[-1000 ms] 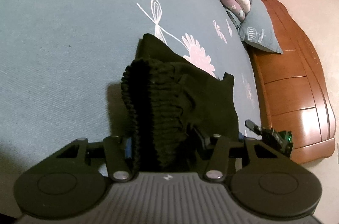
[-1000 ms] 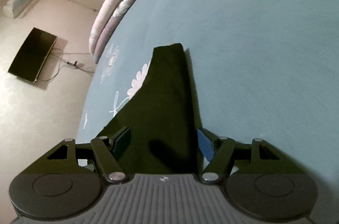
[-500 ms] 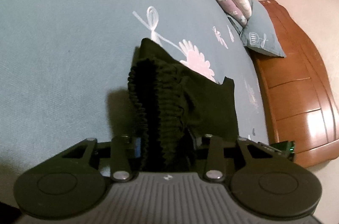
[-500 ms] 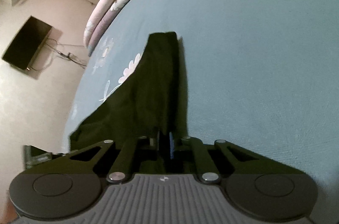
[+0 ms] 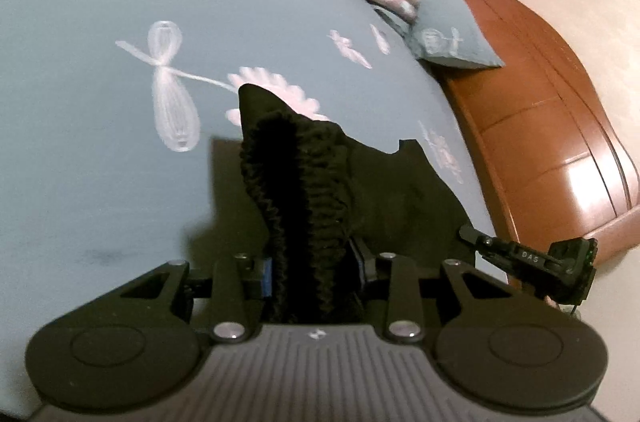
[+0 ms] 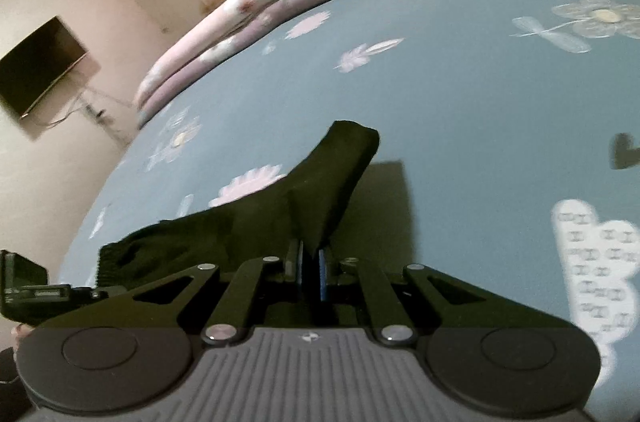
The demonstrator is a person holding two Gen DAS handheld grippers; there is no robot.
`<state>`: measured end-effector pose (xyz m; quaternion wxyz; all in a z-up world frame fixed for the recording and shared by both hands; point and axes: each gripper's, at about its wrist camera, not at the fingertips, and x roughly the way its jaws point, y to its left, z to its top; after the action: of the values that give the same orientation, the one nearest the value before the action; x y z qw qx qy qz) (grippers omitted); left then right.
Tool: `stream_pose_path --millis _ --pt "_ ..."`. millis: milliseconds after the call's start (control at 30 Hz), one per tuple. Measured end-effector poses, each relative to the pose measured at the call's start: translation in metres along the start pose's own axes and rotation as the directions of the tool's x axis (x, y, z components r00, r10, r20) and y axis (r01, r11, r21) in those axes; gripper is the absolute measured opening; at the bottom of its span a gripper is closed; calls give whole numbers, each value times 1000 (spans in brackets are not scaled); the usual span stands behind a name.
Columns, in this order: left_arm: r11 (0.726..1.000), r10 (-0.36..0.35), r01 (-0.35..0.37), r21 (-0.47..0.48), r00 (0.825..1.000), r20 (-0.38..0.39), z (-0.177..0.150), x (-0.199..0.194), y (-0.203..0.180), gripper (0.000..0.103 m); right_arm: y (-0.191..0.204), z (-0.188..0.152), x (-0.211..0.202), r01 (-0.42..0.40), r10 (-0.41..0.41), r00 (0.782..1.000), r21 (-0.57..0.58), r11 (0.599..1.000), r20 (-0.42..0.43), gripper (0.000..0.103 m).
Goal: Fold clothes
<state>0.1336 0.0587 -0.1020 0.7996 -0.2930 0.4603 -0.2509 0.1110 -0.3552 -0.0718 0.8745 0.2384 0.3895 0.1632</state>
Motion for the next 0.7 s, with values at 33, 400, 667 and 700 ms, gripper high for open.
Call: stream_pose_path --millis 33,400,667,700 --pt "1000 7 -7 -6 1000 -16 1 10 0 33 -6 -1 0 26 -26 1000 11 1000 3 10" --pt "995 52 -55 -78 998 -39 17 6 22 70 -39 -23 -12 145 -150 988 102 984 35 42" --pt "994 44 -56 -91 991 -128 4 25 19 57 -16 -22 -17 128 -133 988 73 989 74 43" --pt "996 58 -65 -67 992 -111 3 22 15 39 -14 -23 -17 134 -138 988 63 989 72 43"
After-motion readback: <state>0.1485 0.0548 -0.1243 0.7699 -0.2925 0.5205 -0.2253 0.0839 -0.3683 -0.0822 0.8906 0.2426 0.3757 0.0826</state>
